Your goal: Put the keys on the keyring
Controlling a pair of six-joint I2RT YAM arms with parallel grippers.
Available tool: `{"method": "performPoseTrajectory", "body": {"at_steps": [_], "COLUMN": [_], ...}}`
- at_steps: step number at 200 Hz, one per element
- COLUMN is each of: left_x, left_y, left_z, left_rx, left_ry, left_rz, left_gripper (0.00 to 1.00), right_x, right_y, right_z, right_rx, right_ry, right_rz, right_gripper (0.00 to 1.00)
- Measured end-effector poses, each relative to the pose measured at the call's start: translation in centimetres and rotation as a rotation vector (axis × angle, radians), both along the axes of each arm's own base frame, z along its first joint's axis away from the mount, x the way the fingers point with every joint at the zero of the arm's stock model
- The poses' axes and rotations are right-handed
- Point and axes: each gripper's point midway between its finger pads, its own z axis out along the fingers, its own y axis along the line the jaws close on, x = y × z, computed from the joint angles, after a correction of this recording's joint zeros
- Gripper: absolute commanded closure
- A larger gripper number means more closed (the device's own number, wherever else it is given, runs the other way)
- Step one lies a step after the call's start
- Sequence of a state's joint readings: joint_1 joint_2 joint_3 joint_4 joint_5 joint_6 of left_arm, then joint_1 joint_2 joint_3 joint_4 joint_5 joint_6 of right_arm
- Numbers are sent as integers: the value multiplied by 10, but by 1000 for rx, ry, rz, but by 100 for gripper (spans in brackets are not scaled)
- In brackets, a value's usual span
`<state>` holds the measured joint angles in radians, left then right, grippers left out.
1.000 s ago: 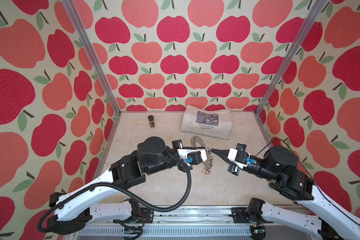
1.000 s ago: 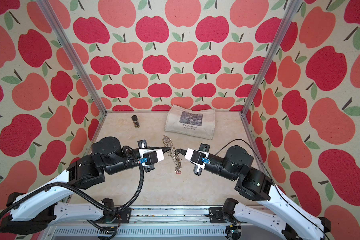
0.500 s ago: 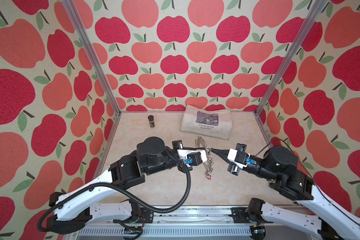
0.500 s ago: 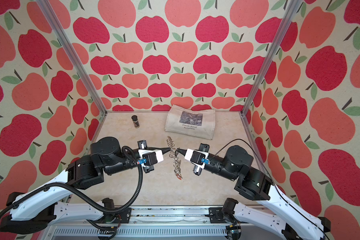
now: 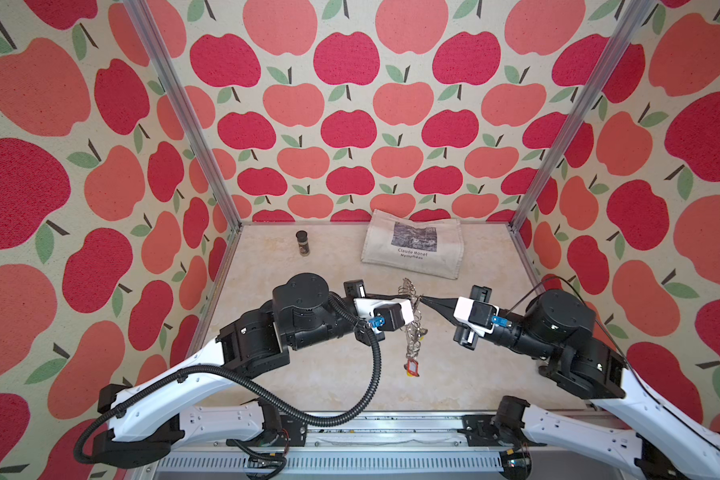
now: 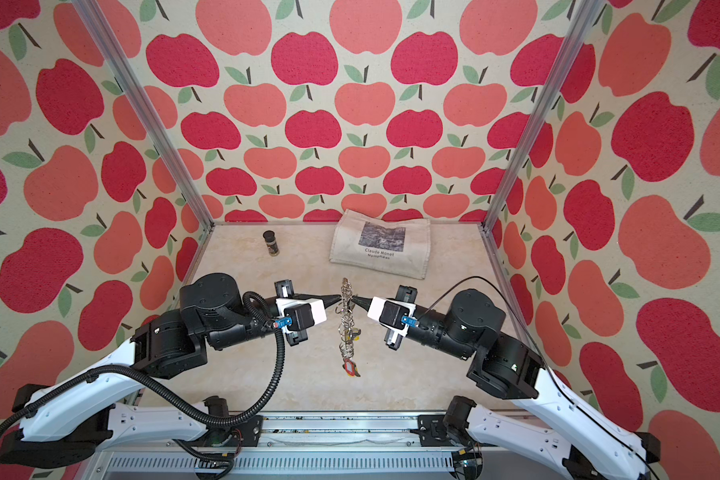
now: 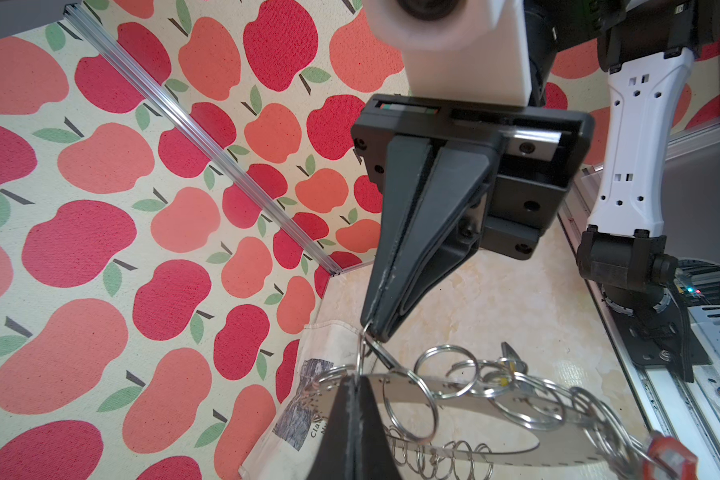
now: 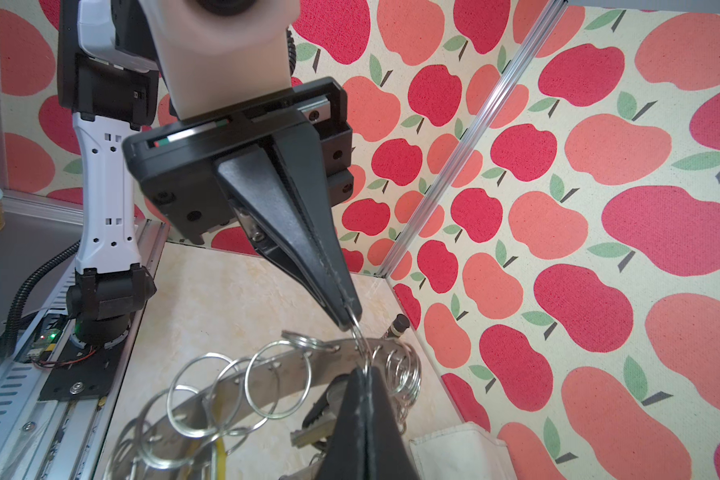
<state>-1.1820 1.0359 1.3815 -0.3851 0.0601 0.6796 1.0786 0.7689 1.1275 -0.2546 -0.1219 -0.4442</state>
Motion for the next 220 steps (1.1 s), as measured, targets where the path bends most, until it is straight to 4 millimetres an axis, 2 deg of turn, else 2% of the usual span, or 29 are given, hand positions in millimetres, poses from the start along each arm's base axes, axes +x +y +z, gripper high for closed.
{"method": "performPoseTrajectory", "body": {"at_steps": [220], "left_x": [3], "left_y": [-6], "left_z": [-4], "left_rx": [68], "left_ry": [61], "left_rz": [10], "left_gripper": [100], "right_x": [-1], "right_y": [1], "right_z": [-3], "right_rx": [-37], "right_ry": [-50], "right_rz": [8], "right_gripper": [100]}}
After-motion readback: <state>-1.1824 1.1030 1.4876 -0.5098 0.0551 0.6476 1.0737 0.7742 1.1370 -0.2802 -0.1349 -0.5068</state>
